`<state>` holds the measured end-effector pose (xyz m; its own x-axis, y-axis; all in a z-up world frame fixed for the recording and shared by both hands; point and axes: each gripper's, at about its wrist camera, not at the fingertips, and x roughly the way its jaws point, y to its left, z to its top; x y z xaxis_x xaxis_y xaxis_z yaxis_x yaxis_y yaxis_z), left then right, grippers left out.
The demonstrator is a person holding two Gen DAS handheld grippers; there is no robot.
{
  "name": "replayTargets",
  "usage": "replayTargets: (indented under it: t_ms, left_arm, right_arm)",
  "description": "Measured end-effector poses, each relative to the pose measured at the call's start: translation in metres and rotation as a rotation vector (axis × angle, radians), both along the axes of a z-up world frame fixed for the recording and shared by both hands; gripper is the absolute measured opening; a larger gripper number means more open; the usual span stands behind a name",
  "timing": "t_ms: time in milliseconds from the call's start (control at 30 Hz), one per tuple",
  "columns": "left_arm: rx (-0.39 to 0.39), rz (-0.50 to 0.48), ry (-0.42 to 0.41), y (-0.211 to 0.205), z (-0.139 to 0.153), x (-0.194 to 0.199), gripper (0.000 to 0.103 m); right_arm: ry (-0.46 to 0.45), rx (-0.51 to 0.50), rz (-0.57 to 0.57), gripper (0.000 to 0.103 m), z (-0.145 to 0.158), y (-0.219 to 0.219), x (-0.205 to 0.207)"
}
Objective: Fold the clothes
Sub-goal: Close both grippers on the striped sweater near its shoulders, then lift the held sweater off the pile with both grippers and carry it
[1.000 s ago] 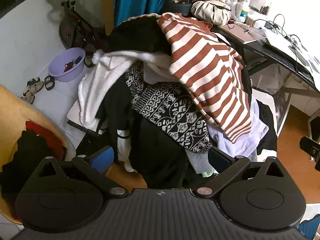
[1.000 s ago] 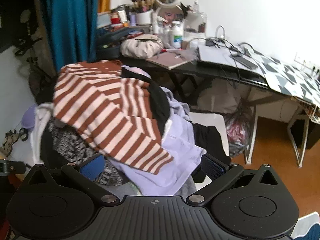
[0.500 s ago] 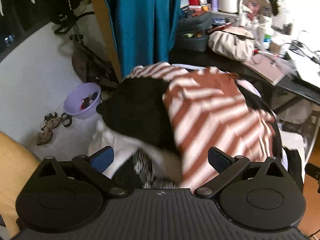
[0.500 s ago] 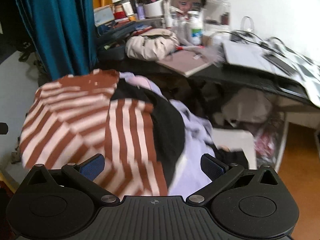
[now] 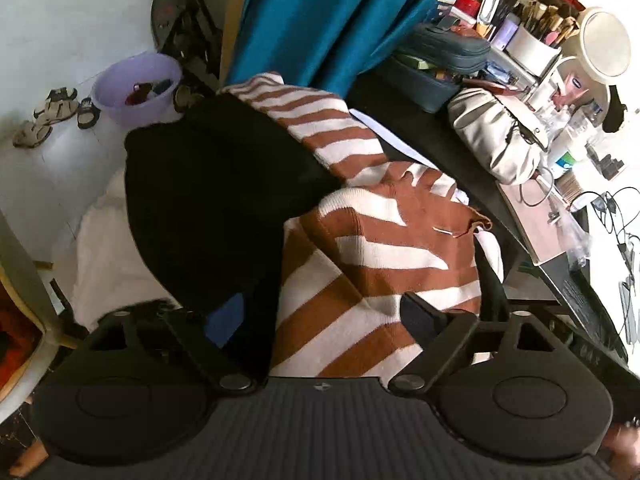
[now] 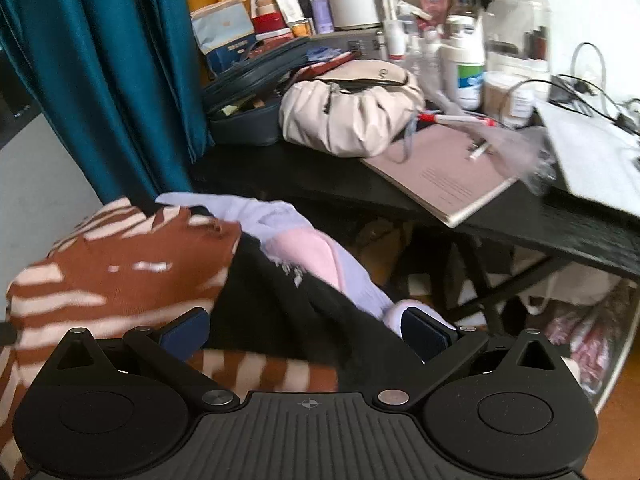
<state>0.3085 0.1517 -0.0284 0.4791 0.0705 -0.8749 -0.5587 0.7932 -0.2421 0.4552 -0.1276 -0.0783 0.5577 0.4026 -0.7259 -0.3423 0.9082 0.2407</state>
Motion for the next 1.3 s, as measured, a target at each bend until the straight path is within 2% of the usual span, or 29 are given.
replayTargets:
  t_ms: [67, 133, 200, 300, 367, 467, 533, 567, 633, 667, 700, 733, 800, 867, 1000, 1167, 1300]
  left_arm:
    - [-0.005, 0.008, -0.002, -0.002, -0.006, 0.001, 0.082]
    - [-0.025, 0.012, -0.032, -0.003, -0.004, -0.002, 0.063]
    - [-0.041, 0.021, -0.054, -0.006, 0.001, -0.007, 0.05]
    - [0.005, -0.011, -0.068, -0.017, 0.012, -0.009, 0.033]
    - [0.025, -0.073, -0.077, -0.024, 0.016, -0.009, 0.032]
    - [0.047, -0.142, -0.071, -0.031, 0.014, -0.008, 0.042]
    - [0.058, -0.131, -0.052, -0.03, 0.007, -0.007, 0.052]
    - [0.048, -0.11, -0.049, -0.027, 0.004, -0.007, 0.054]
    - [0.017, -0.079, -0.062, -0.023, 0.0, -0.009, 0.055]
    - [0.012, -0.078, -0.069, -0.022, 0.0, -0.01, 0.049]
    - [0.014, -0.088, -0.082, -0.024, 0.003, -0.012, 0.034]
    - [0.037, -0.096, -0.093, -0.027, 0.009, -0.015, 0.016]
    - [0.113, -0.113, -0.105, -0.038, 0.025, -0.023, 0.012]
    - [0.114, -0.13, -0.134, -0.044, 0.036, -0.033, 0.012]
    - [0.111, -0.161, -0.186, -0.058, 0.054, -0.051, 0.012]
    - [0.192, -0.185, -0.238, -0.078, 0.073, -0.065, 0.011]
    - [0.249, -0.169, -0.334, -0.084, 0.093, -0.081, 0.011]
  right_arm:
    - [-0.009, 0.012, 0.014, 0.101, -0.004, 0.009, 0.015]
    - [-0.017, 0.029, 0.032, 0.101, -0.008, 0.02, 0.029]
    - [-0.019, 0.039, 0.056, 0.097, -0.013, 0.034, 0.042]
    - [-0.018, 0.048, 0.103, 0.093, -0.02, 0.056, 0.058]
    - [-0.012, 0.069, 0.143, 0.09, -0.022, 0.07, 0.064]
    - [0.014, 0.112, 0.186, 0.09, -0.027, 0.087, 0.073]
    - [0.045, 0.135, 0.197, 0.089, -0.033, 0.095, 0.078]
    - [0.059, 0.138, 0.2, 0.084, -0.037, 0.098, 0.08]
    - [0.084, 0.147, 0.191, 0.081, -0.043, 0.102, 0.083]
    - [0.096, 0.158, 0.185, 0.067, -0.045, 0.102, 0.084]
    - [0.11, 0.179, 0.178, 0.049, -0.046, 0.099, 0.083]
    - [0.122, 0.206, 0.17, 0.041, -0.044, 0.095, 0.083]
    - [0.106, 0.255, 0.158, 0.019, -0.034, 0.082, 0.077]
    - [0.063, 0.303, 0.153, 0.011, -0.019, 0.067, 0.068]
    - [-0.07, 0.428, 0.177, 0.009, 0.021, 0.031, 0.046]
    - [-0.104, 0.525, 0.237, 0.009, 0.066, 0.008, 0.035]
    - [-0.191, 0.597, 0.235, 0.009, 0.114, -0.013, 0.015]
